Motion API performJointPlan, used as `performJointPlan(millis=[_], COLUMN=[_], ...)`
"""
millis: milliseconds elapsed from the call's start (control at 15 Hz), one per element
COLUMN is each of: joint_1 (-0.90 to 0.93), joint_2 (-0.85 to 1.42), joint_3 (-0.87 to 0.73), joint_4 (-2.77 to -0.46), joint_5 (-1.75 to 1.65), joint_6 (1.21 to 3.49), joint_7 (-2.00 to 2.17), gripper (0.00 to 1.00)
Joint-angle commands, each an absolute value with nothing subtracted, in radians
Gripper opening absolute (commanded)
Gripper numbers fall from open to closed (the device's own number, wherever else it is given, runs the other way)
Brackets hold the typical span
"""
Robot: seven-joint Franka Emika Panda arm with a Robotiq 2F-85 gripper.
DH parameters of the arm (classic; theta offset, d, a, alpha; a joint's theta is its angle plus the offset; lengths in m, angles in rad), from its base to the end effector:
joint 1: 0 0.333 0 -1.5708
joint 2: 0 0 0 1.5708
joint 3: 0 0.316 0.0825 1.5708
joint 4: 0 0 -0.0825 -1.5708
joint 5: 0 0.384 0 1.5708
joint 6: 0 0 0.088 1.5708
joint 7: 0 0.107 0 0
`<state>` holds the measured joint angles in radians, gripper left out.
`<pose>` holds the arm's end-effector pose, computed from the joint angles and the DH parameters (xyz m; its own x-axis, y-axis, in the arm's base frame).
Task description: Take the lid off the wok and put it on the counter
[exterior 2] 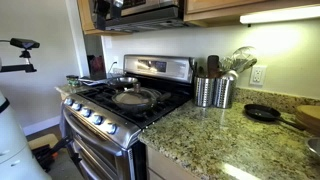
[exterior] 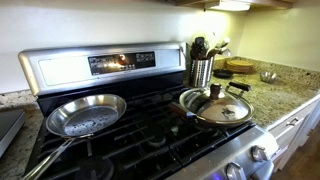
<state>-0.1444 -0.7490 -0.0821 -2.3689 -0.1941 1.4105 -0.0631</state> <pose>0.2837 -0.0955 0.5613 0.9638 -0.1558 -0.2162 -0.1311 -0.9836 0.1242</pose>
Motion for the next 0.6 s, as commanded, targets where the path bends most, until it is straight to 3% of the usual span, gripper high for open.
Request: performJointPlan(millis=[0, 533], joint_1=[-0.123, -0.105], joint_2=[-0.749, -0.730], joint_3=[-0.096, -0.106], joint_4=[-2.366, -2.430], joint_5=[-0.201, -0.197], joint_6=[1.406, 1.563], joint_7=[-0.052, -0.057], gripper=[1.00, 1.00])
